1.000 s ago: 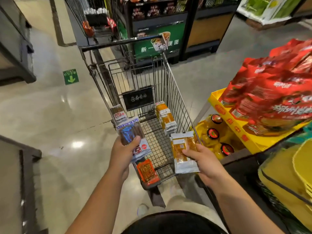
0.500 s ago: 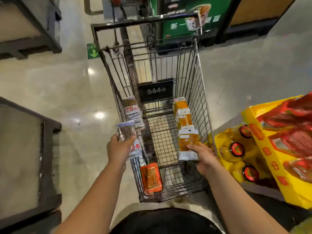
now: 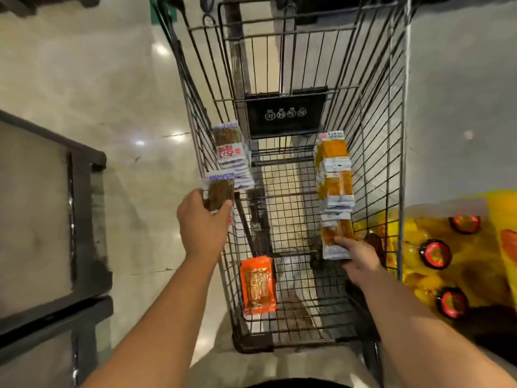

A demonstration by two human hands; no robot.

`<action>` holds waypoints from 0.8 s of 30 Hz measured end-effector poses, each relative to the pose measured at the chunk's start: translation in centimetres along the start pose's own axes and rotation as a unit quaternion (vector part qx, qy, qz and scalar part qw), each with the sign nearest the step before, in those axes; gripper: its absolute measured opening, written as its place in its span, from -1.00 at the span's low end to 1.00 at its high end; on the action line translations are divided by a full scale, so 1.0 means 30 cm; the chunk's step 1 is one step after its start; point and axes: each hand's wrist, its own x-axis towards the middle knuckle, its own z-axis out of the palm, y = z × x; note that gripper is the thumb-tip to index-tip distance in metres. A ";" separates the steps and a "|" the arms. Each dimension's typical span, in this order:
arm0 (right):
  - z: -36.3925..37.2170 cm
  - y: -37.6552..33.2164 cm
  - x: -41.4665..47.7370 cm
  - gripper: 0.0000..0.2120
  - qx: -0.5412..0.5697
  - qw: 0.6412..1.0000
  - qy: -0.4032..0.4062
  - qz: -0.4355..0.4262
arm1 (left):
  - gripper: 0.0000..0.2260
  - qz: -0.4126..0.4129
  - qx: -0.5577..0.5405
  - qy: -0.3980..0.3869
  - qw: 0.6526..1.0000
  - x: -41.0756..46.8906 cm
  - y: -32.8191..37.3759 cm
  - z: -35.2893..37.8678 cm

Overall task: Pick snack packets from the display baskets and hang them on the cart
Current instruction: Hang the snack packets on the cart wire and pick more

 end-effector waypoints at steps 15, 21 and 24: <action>0.306 -0.445 0.247 -0.73 -0.113 0.967 0.038 -0.227 | -0.74 0.058 0.006 -0.003 0.998 0.141 -0.001 0.132; 0.415 -0.534 0.367 -0.76 -0.292 0.898 0.130 -0.304 | -0.72 0.047 -0.022 -0.007 0.999 0.137 -0.008 0.141; 0.430 -0.551 0.404 -0.83 -0.380 0.847 0.170 -0.329 | -0.71 0.050 -0.030 -0.004 0.998 0.145 -0.010 0.148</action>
